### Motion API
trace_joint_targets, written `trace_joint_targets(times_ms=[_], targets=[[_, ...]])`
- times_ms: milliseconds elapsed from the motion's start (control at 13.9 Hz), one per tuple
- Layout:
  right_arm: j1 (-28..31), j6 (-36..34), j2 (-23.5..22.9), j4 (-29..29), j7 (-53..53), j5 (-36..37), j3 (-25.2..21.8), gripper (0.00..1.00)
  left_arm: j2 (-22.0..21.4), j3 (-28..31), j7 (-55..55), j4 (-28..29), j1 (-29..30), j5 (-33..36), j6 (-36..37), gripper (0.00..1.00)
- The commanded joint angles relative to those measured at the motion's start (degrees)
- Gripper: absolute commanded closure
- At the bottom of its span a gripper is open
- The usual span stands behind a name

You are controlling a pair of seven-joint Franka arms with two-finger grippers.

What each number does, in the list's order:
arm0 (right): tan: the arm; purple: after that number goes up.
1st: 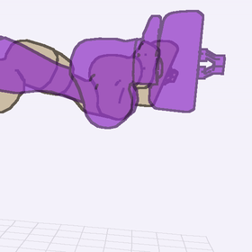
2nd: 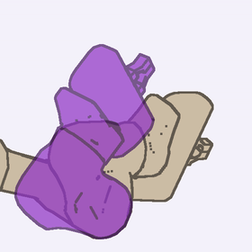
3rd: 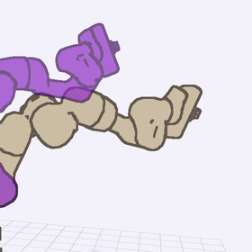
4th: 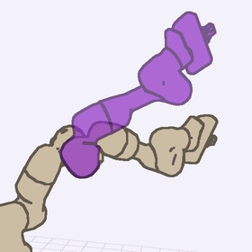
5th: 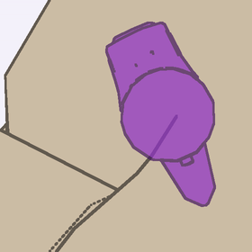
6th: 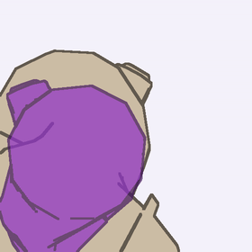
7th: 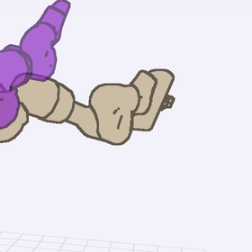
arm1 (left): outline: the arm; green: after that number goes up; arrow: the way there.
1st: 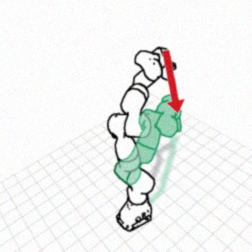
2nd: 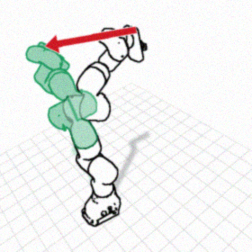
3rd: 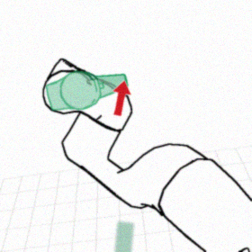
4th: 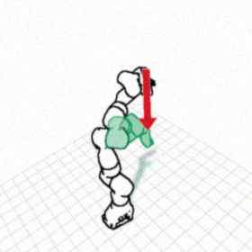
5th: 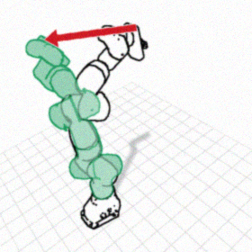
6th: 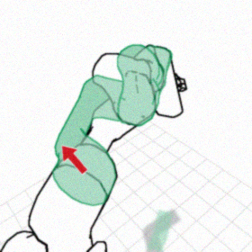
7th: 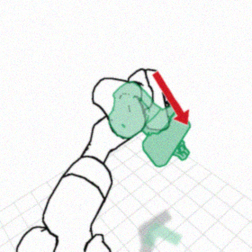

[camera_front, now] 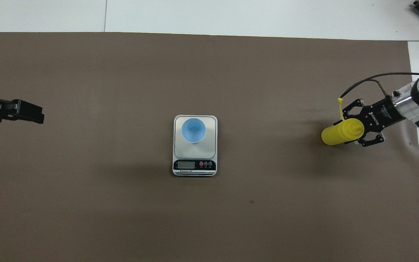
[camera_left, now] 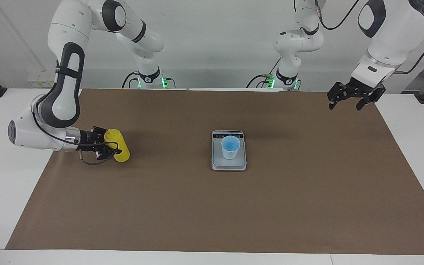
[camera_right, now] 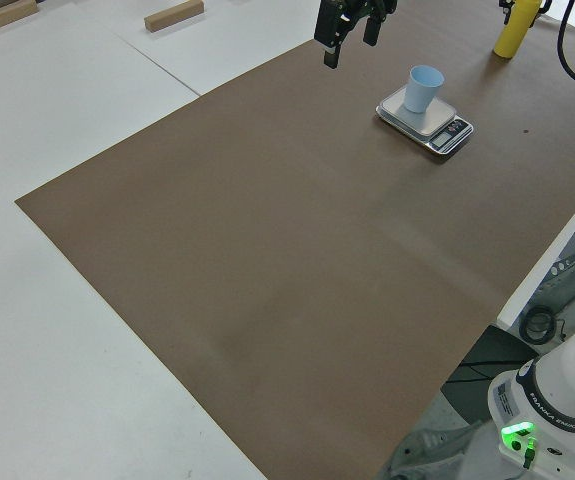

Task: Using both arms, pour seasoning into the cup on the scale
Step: 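Lower the right gripper onto the yellow bottle and grasp it, then lift the yellow bottle with the right gripper over the blue cup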

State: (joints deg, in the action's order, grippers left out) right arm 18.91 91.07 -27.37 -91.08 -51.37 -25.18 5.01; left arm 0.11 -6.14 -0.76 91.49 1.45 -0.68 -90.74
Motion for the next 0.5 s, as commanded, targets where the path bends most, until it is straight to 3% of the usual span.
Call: trace_joint_targets(times_ms=[0,144,432], targets=[[-3.9,5.6,5.2,-1.7,-11.6,-0.1,0.3,1.0,-0.3,-0.5,-0.6,-0.3,1.1,-1.1,0.9,0.0],[-7.1,9.8,6.2,-1.6,-20.0,1.6,0.2,1.0,-0.3,-0.5,-0.5,-0.5,1.1,-1.1,1.0,0.0],[-15.9,16.8,6.5,0.5,-34.3,13.3,0.2,1.0,-0.5,-0.5,-0.5,0.1,1.1,-1.3,0.6,0.0]])
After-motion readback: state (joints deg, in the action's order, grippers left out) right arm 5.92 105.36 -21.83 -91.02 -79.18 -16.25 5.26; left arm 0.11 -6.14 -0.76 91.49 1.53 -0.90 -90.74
